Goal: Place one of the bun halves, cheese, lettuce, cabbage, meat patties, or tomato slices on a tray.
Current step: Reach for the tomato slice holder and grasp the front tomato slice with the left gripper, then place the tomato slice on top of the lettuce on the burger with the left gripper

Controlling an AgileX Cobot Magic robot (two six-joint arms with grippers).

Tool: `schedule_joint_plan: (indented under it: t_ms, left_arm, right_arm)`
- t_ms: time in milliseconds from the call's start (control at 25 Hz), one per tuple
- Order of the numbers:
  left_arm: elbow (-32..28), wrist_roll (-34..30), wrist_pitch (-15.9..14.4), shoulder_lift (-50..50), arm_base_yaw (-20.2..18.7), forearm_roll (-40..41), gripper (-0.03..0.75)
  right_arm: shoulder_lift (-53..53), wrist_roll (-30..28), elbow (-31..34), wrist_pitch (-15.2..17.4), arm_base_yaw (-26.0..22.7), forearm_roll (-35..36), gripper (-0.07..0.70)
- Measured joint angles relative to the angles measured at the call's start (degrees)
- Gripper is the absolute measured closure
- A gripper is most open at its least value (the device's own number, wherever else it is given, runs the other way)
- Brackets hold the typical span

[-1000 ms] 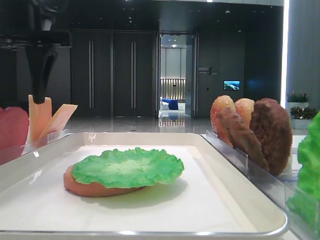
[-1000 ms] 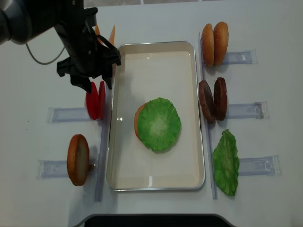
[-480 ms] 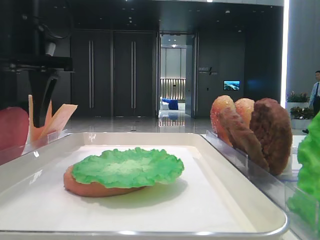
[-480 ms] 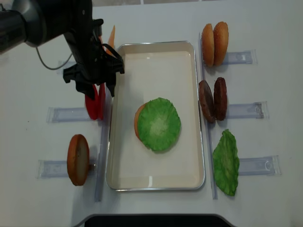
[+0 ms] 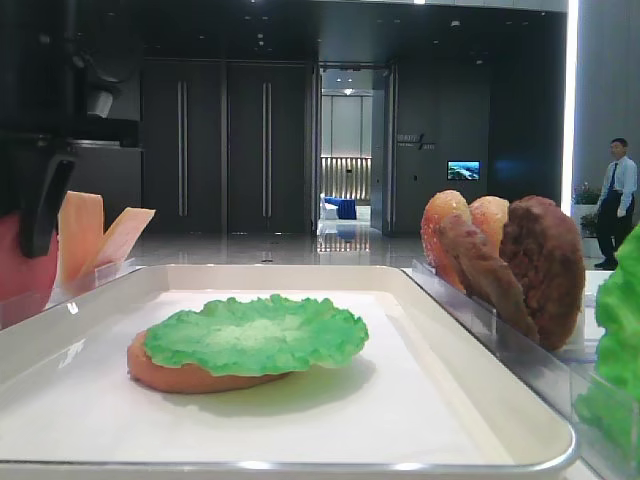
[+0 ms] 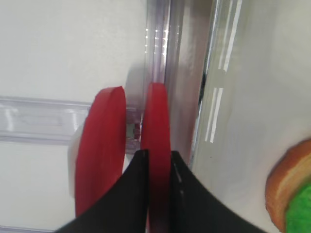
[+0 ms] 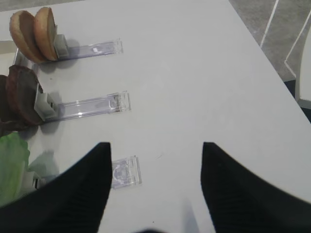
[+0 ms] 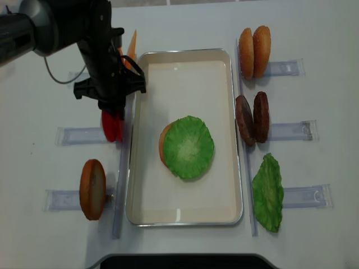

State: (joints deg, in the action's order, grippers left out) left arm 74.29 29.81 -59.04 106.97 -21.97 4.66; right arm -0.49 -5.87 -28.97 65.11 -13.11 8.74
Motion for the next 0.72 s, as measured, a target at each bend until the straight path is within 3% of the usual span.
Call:
schedule_joint_plan:
  t_ms: [160, 320, 520, 720]
  left_arm:
    - [3.27, -2.42, -1.47, -1.75, 0.00, -3.30, 0.655]
    - [7.93, -4.51, -1.12, -4.51, -0.08, -11.53, 0.655]
    - [9.02, -6.69, -1.10, -5.07, -0.08, -16.29, 0.657]
    - [9.02, -18.83, 2.90, -5.07, -0.16, -30.31, 0.657]
  right_arm:
    - [0.00, 0.00, 0.00, 0.00, 0.00, 0.00, 0.240]
    - [0.00, 0.00, 0.00, 0.00, 0.00, 0.00, 0.240]
    - [0.00, 0.00, 0.00, 0.00, 0.00, 0.00, 0.240]
    - [0.00, 0.00, 0.00, 0.00, 0.00, 0.00, 0.240]
